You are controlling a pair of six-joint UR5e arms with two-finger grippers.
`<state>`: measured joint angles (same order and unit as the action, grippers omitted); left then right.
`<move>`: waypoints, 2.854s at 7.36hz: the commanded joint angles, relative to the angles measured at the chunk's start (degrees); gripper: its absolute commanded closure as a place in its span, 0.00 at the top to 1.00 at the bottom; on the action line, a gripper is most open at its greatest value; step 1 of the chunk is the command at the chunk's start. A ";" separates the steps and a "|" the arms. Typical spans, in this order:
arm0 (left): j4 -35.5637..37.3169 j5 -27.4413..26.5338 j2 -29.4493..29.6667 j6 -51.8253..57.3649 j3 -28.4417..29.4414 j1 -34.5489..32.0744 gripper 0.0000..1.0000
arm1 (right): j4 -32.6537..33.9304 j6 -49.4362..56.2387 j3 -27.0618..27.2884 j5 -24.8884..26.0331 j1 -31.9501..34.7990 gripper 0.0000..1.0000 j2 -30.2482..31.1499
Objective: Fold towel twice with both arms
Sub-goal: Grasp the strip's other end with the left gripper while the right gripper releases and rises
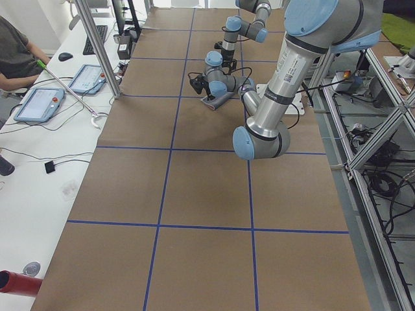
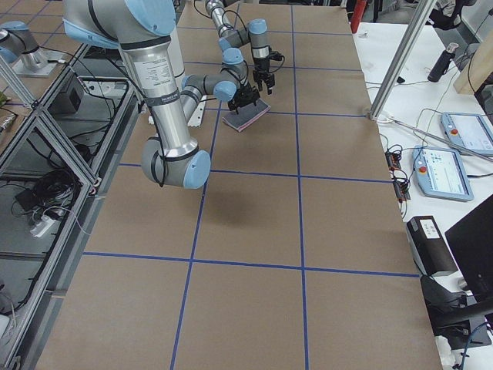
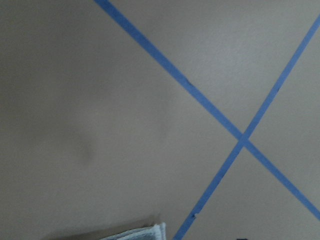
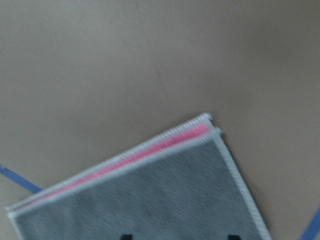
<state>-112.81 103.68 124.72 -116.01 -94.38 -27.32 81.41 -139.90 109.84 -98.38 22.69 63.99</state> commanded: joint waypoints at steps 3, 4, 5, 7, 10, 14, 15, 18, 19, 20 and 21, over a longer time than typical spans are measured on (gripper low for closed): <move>4.44 -4.27 -2.20 -0.45 -2.04 5.34 0.65 | -0.46 3.49 -2.71 -1.02 3.85 1.00 -1.06; 4.44 -4.28 -2.37 -0.45 -2.04 5.35 0.64 | -0.46 3.49 -2.88 -0.94 3.86 1.00 -1.15; 4.44 -4.37 -2.38 -0.53 -1.95 5.69 0.61 | -0.37 3.49 -3.75 -0.94 3.86 1.00 -2.19; 4.44 -4.37 -2.81 -0.45 -1.60 6.14 0.57 | -0.37 3.49 -3.85 -0.94 3.86 1.00 -2.20; 4.44 -4.28 -2.81 -0.45 -1.60 6.23 0.31 | -0.28 3.49 -3.76 -1.02 3.86 1.00 -2.20; 4.44 -4.28 -2.82 -0.45 -1.95 6.05 0.00 | -0.20 3.49 -3.59 -1.11 3.94 1.00 -2.11; 4.01 -4.28 -2.55 -0.45 -2.38 5.96 0.00 | -0.20 3.49 -3.41 -1.11 3.94 1.00 -2.11; 1.56 -4.28 -2.02 -0.01 -2.92 1.58 0.00 | -0.02 3.40 -3.32 -1.20 3.94 1.00 -2.20; -1.94 -4.28 -1.94 0.25 -1.78 -0.26 0.00 | -0.02 3.40 -3.32 -1.20 3.94 1.00 -2.12; -4.84 -4.19 -0.63 0.52 1.71 -2.02 0.00 | -0.02 3.40 -3.32 -1.11 3.94 1.00 -2.11; -8.70 -4.19 2.51 1.13 8.09 -3.08 0.00 | -0.02 3.40 -3.32 -1.11 3.94 1.00 -2.11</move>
<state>-116.97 99.46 124.31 -115.50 -92.63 -28.63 81.38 -136.49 106.52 -99.52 26.63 61.86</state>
